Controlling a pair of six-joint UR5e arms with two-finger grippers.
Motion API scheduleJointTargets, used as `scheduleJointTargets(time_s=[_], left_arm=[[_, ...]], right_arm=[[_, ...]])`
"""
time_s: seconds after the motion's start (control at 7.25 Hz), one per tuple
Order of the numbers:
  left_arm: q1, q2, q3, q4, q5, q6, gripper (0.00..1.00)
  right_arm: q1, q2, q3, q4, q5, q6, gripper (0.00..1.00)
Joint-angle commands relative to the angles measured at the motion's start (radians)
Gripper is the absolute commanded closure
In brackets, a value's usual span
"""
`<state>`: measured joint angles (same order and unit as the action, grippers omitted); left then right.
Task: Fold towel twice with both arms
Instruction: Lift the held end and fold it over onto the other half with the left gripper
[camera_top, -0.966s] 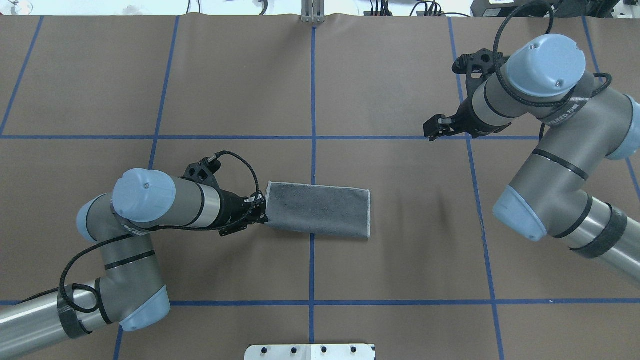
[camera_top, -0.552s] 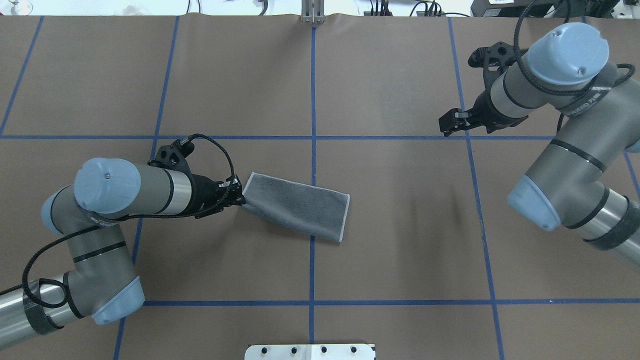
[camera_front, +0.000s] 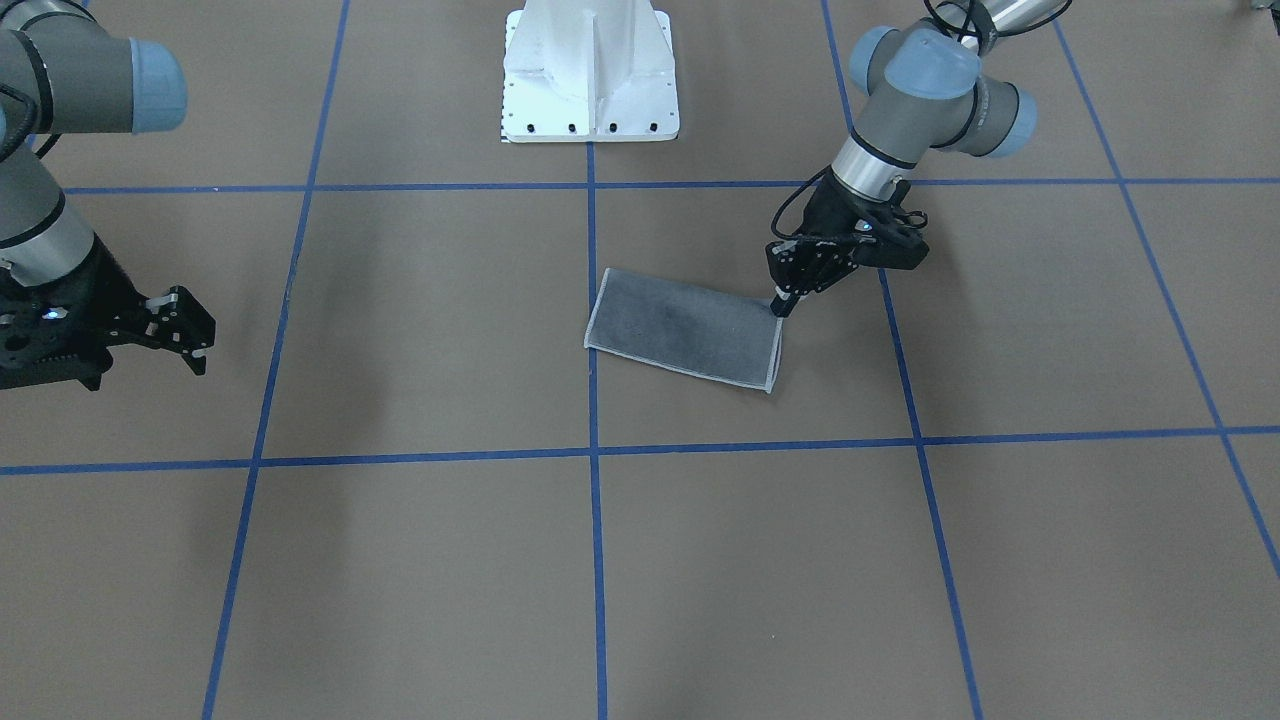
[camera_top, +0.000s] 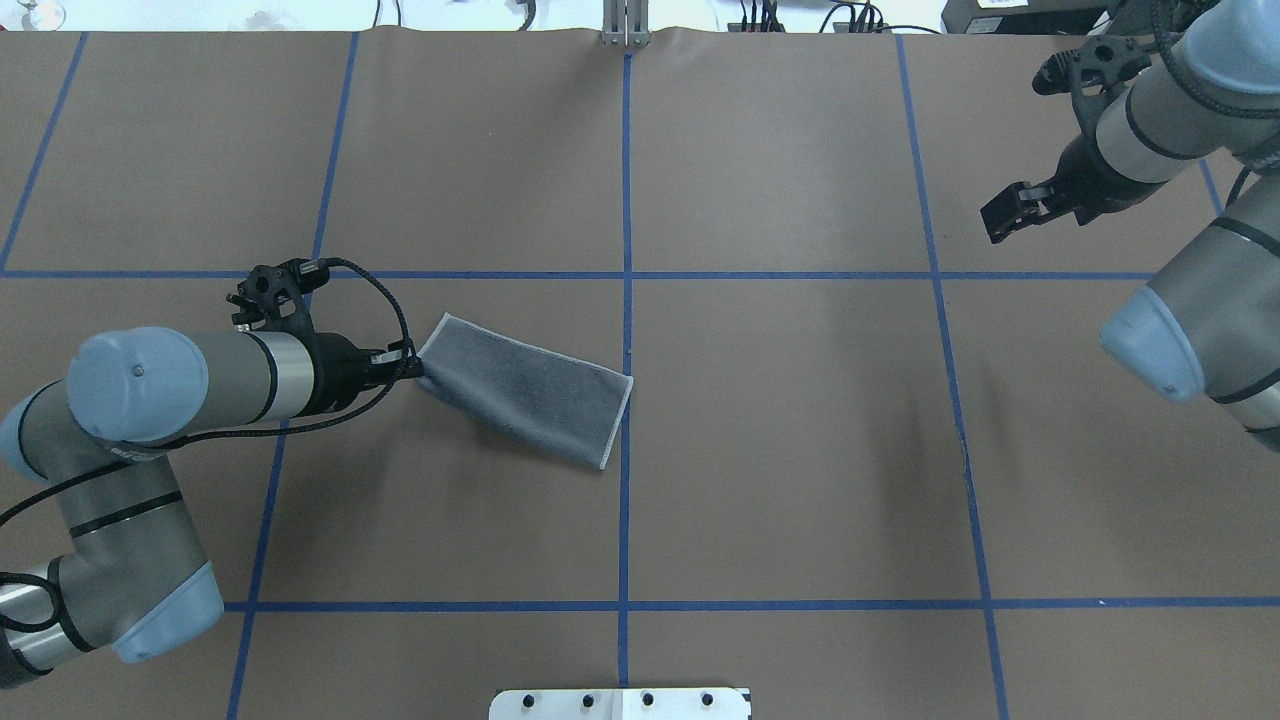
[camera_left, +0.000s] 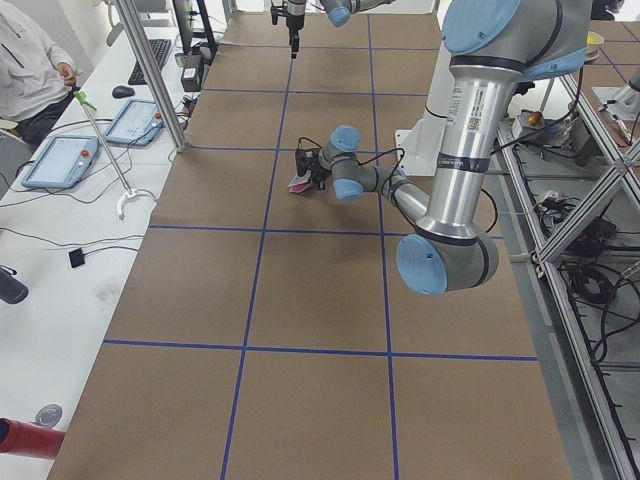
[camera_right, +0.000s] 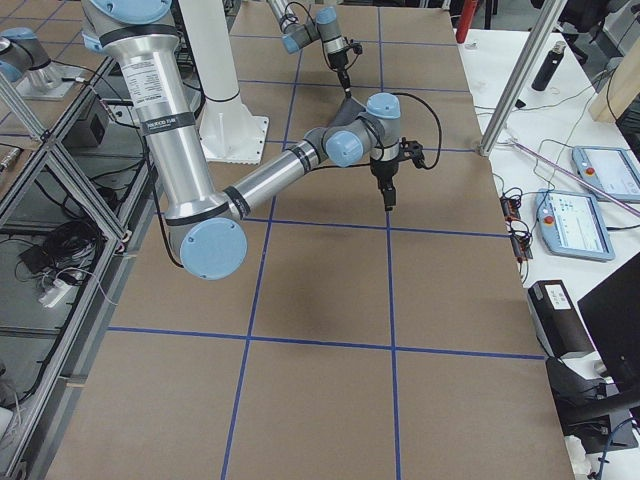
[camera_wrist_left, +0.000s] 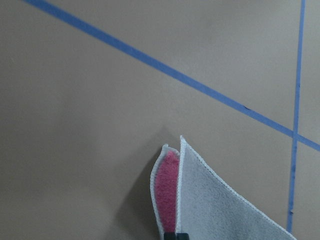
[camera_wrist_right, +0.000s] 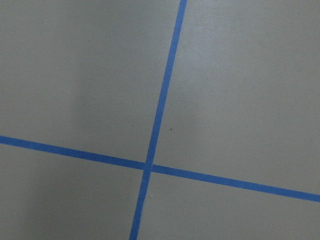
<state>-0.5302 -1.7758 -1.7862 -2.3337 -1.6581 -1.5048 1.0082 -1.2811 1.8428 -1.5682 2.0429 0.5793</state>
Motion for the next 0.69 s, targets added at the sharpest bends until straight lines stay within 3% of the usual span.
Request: scheduleJointTargets(time_s=[0.0, 0.55], left_arm=[[0.083, 0.001, -0.004, 0.005, 0.087, 0.054, 1.0], [0.159, -0.199, 0.01, 0.063, 0.101, 0.098, 1.0]], right_arm=[[0.009, -0.001, -0.001, -0.004, 0.002, -0.015, 0.01], [0.01, -0.001, -0.001, -0.004, 0.01, -0.015, 0.01]])
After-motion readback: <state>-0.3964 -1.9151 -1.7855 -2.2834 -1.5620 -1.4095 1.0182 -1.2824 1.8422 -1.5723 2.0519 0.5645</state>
